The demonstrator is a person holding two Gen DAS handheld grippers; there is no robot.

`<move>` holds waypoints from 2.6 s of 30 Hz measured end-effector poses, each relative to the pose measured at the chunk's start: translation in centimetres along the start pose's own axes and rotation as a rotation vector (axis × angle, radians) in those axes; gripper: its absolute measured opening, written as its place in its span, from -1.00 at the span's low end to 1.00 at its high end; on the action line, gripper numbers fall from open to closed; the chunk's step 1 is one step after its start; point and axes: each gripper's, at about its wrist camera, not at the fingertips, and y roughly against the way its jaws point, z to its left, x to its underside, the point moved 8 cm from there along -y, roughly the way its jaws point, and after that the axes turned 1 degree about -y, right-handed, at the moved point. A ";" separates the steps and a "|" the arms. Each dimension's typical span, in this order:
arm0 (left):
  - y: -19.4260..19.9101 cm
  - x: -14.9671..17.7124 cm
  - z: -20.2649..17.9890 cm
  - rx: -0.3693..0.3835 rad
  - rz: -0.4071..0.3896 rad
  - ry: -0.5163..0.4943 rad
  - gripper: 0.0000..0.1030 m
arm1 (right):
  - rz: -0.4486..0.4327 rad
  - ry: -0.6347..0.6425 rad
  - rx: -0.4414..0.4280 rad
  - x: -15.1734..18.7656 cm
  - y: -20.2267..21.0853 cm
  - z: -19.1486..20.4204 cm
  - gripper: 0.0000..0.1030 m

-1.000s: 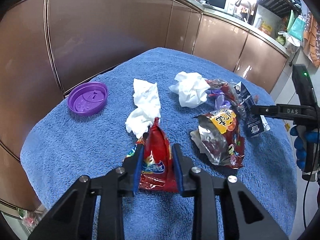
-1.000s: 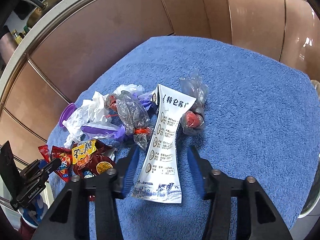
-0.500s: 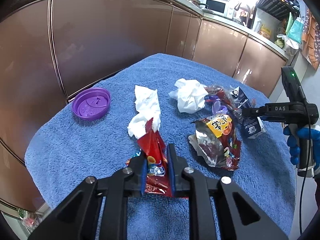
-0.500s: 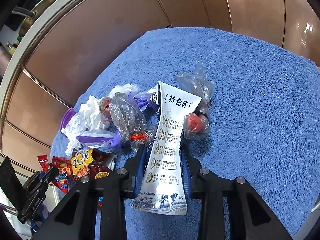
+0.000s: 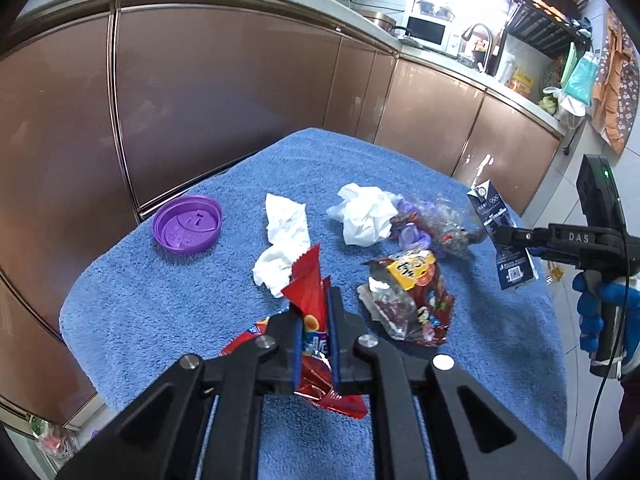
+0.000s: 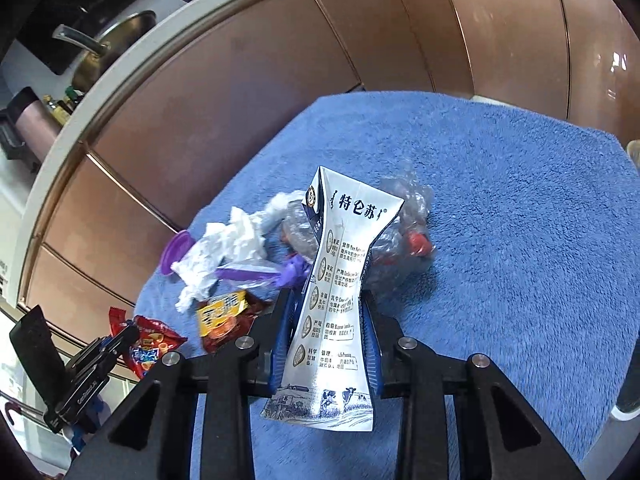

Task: Collect trash
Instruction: 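Lift the red wrapper with the left tool while the right tool carries the carton toward the bin, then open both tools over the bin, dropping the wrapper and carton inside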

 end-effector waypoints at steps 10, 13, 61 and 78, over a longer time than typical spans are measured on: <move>2.5 -1.9 -1.5 0.017 -0.038 -0.029 -0.85 | -0.089 0.018 -0.006 0.4 4.7 0.7 -0.38; 3.1 -2.7 -3.0 0.039 -0.045 -0.044 -0.86 | -0.122 0.018 -0.001 0.6 7.2 -0.2 -0.38; -24.3 1.4 -59.7 0.485 0.386 -0.493 -0.78 | -0.120 -0.471 0.580 8.9 14.9 -45.0 -0.37; -23.4 0.0 -58.1 0.517 0.368 -0.418 -0.31 | -0.122 -0.452 0.669 9.1 15.9 -44.8 -0.05</move>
